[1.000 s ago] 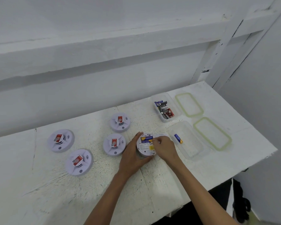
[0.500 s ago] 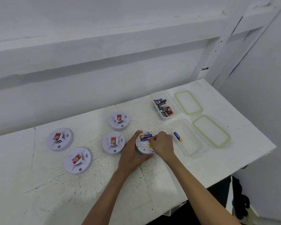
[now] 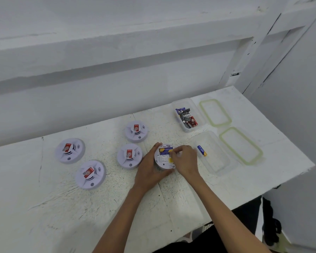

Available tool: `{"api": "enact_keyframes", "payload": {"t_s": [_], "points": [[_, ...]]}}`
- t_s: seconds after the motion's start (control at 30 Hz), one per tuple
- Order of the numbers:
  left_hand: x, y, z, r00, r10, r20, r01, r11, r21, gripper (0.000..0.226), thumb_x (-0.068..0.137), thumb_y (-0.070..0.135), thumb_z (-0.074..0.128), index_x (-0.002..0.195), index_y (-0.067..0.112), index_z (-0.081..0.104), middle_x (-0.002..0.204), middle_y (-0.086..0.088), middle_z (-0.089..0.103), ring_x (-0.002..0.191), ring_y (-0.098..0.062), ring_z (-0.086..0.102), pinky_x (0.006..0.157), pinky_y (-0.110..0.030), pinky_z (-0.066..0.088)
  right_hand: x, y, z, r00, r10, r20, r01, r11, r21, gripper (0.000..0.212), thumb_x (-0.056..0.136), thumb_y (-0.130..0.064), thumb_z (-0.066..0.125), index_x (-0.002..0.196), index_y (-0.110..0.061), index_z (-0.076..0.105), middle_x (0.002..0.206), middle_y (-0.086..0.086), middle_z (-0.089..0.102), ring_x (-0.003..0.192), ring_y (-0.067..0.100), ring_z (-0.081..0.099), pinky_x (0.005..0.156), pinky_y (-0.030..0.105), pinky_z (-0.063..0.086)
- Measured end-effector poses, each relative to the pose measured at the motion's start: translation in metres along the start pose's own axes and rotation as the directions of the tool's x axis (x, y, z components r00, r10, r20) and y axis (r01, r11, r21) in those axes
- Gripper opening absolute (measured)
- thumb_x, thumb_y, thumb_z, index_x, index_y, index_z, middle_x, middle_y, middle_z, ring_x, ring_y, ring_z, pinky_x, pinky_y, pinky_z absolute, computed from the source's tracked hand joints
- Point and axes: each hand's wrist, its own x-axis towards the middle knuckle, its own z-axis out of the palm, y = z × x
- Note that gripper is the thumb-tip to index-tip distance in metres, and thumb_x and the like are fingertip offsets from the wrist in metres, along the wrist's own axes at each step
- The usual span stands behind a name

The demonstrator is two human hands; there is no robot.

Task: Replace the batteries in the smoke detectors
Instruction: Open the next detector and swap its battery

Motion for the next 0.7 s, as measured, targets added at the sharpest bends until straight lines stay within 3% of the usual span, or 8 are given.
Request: {"api": "enact_keyframes", "payload": {"t_s": [0.1, 0.33, 0.53, 0.63, 0.7], "points": [[-0.001, -0.001, 0.000, 1.000, 0.008, -0.017, -0.008, 1.000, 0.004, 0.106, 0.067, 0.069, 0.083, 0.152, 0.026, 0.039, 0.149, 0.015, 0.051, 0.137, -0.006, 0.051, 0.114, -0.041, 0.046, -0.002, -0.001, -0.001, 1.000, -0.004, -0.016, 0.005, 0.997, 0.078, 0.013, 0.089, -0.027, 0.068, 0.095, -0.015, 0.070, 0.103, 0.004, 0.066, 0.105, 0.025, 0.059, 0.087, 0.041, 0.054], [0.001, -0.001, 0.001, 0.999, 0.026, -0.024, -0.024, 0.997, 0.079, 0.102, 0.069, 0.064, 0.086, 0.153, 0.032, 0.038, 0.150, 0.017, 0.051, 0.137, -0.004, 0.050, 0.113, -0.045, 0.046, -0.004, 0.008, -0.006, 0.996, -0.082, -0.044, 0.086, 0.990, 0.116, 0.020, 0.089, -0.030, 0.067, 0.107, -0.021, 0.067, 0.108, 0.001, 0.066, 0.103, 0.020, 0.057, 0.086, 0.038, 0.053], [0.004, 0.002, 0.005, 0.996, 0.073, -0.051, -0.064, 0.985, 0.161, 0.102, 0.066, 0.072, 0.080, 0.151, 0.034, 0.039, 0.145, 0.027, 0.050, 0.131, 0.004, 0.051, 0.111, -0.035, 0.048, -0.008, 0.010, -0.013, 0.989, -0.120, -0.090, 0.132, 0.982, 0.135, 0.013, 0.091, -0.028, 0.069, 0.101, -0.020, 0.070, 0.104, -0.002, 0.066, 0.101, 0.017, 0.058, 0.085, 0.031, 0.050], [0.006, 0.014, 0.008, 0.994, 0.089, -0.069, -0.075, 0.979, 0.190, 0.090, 0.064, 0.077, 0.076, 0.140, 0.047, 0.040, 0.127, 0.051, 0.046, 0.119, 0.021, 0.048, 0.107, -0.012, 0.041, -0.014, 0.006, -0.022, 0.977, -0.158, -0.143, 0.182, 0.968, 0.175, 0.010, 0.094, -0.024, 0.066, 0.104, -0.021, 0.068, 0.101, -0.005, 0.067, 0.095, 0.010, 0.060, 0.075, 0.012, 0.044], [0.006, 0.017, 0.011, 0.990, 0.114, -0.079, -0.093, 0.969, 0.231, 0.079, 0.064, 0.070, 0.077, 0.131, 0.056, 0.038, 0.119, 0.055, 0.045, 0.112, 0.028, 0.045, 0.099, 0.001, 0.033, -0.016, 0.004, -0.029, 0.966, -0.176, -0.191, 0.211, 0.960, 0.184, 0.011, 0.095, -0.022, 0.066, 0.105, -0.020, 0.067, 0.099, -0.006, 0.068, 0.090, 0.007, 0.062, 0.068, 0.007, 0.045]]}}
